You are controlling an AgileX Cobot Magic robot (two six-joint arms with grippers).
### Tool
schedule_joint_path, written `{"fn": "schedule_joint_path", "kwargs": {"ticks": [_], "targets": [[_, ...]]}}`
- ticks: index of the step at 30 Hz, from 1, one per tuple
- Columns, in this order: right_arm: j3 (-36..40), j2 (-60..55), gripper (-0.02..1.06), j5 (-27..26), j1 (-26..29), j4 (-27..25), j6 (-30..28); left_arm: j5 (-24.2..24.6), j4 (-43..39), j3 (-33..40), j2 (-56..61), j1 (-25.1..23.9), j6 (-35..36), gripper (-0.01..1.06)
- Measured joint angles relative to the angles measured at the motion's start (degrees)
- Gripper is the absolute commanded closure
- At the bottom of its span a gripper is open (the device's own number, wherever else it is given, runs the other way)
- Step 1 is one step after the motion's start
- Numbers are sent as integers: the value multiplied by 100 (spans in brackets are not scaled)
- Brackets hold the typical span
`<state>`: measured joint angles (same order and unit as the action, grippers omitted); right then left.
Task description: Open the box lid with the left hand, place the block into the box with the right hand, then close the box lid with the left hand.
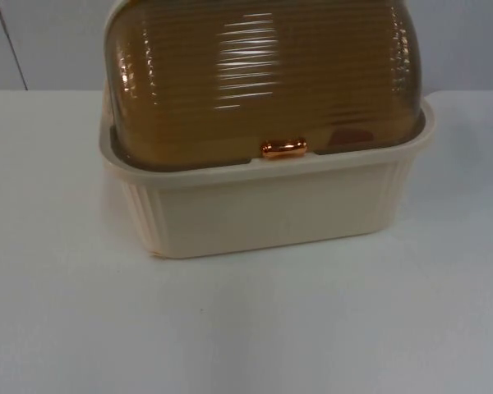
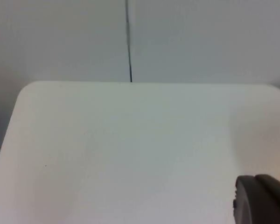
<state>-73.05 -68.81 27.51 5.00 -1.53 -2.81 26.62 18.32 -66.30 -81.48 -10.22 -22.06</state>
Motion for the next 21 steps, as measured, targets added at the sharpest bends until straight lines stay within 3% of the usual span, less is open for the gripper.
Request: {"fn": "schedule_joint_path", "kwargs": {"ticks": [3, 11, 14, 15, 17, 18, 19, 20, 21], "targets": [[0, 0, 0, 0, 0, 0, 0, -191, -497, 0, 0, 336, 263, 105], [0, 0, 0, 10, 0, -18, 0, -653, -488, 0, 0, 311, 560, 105], [0, 0, 0, 10, 0, -18, 0, -653, -488, 0, 0, 311, 730, 99], [0, 0, 0, 10, 0, -18, 0, -653, -488, 0, 0, 311, 813, 93], [0, 0, 0, 10, 0, -18, 0, -642, -488, 0, 0, 311, 886, 68], [0, 0, 0, 10, 0, -18, 0, -629, -488, 0, 0, 337, 901, 49], [0, 0, 0, 10, 0, -18, 0, -629, -488, 0, 0, 337, 901, 18], [0, 0, 0, 10, 0, -18, 0, -621, -488, 0, 0, 380, 923, 18], [0, 0, 0, 10, 0, -18, 0, -621, -488, 0, 0, 430, 936, 6]]}}
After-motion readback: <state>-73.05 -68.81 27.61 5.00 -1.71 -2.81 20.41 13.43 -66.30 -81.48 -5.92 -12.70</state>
